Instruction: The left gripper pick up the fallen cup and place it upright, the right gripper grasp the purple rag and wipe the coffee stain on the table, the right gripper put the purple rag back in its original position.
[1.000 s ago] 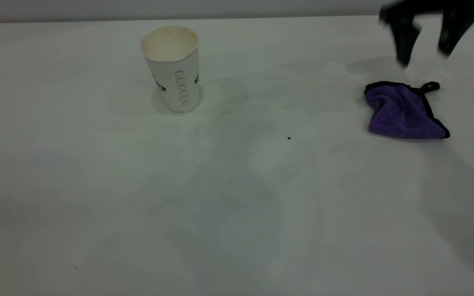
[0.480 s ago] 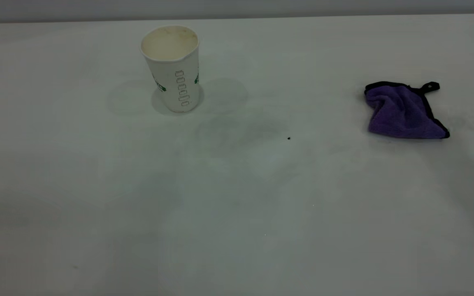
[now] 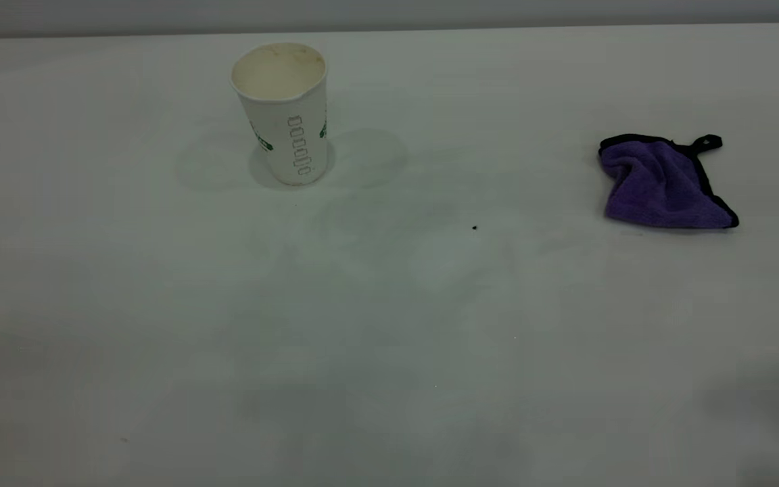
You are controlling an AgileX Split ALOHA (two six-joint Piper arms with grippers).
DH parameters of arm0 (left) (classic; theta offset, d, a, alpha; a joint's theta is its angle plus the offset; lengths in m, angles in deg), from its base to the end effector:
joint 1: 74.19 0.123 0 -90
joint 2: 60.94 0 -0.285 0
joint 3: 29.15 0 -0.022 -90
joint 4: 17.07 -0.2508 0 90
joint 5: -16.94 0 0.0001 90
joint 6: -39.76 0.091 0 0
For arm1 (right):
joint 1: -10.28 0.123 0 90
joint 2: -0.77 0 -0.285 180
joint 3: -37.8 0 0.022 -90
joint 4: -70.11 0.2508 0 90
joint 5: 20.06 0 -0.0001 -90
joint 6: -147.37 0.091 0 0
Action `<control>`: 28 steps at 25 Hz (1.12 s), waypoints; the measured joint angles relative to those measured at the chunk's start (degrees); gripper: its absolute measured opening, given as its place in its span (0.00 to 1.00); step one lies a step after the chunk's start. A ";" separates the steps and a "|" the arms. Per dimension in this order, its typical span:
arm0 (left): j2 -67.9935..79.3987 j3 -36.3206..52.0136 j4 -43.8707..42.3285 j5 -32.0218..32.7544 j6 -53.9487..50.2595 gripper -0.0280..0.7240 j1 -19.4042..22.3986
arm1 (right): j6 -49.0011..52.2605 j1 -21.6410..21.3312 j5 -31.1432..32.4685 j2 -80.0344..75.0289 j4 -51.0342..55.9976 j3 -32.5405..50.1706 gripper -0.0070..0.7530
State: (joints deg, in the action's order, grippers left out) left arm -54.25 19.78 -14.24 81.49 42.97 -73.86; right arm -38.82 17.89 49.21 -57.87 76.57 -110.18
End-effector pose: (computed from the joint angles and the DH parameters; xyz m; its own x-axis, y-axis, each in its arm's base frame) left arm -0.0099 -0.0041 0.2702 -0.5007 0.0319 -0.8650 0.0502 0.9987 0.0077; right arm 0.1314 0.0272 0.3005 -0.9167 -0.1906 -0.3511 -0.2305 0.9702 0.0751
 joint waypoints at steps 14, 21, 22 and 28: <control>0.00 0.00 0.00 0.00 0.00 0.35 0.00 | 0.76 0.00 -3.81 41.48 -1.44 18.37 0.91; 0.00 0.00 0.00 0.00 0.00 0.35 0.00 | 1.09 0.00 -3.98 41.75 -1.56 18.37 0.84; 0.00 0.00 0.00 0.00 0.00 0.35 0.00 | 1.09 0.00 -3.98 41.75 -1.56 18.37 0.83; 0.00 0.00 0.00 0.00 0.00 0.35 0.00 | 1.26 -0.70 -3.98 43.73 -1.50 18.37 0.70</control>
State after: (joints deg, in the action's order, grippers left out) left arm -54.25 19.78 -14.24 81.49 42.97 -73.86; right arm -37.57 17.19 45.24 -14.14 75.07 -91.81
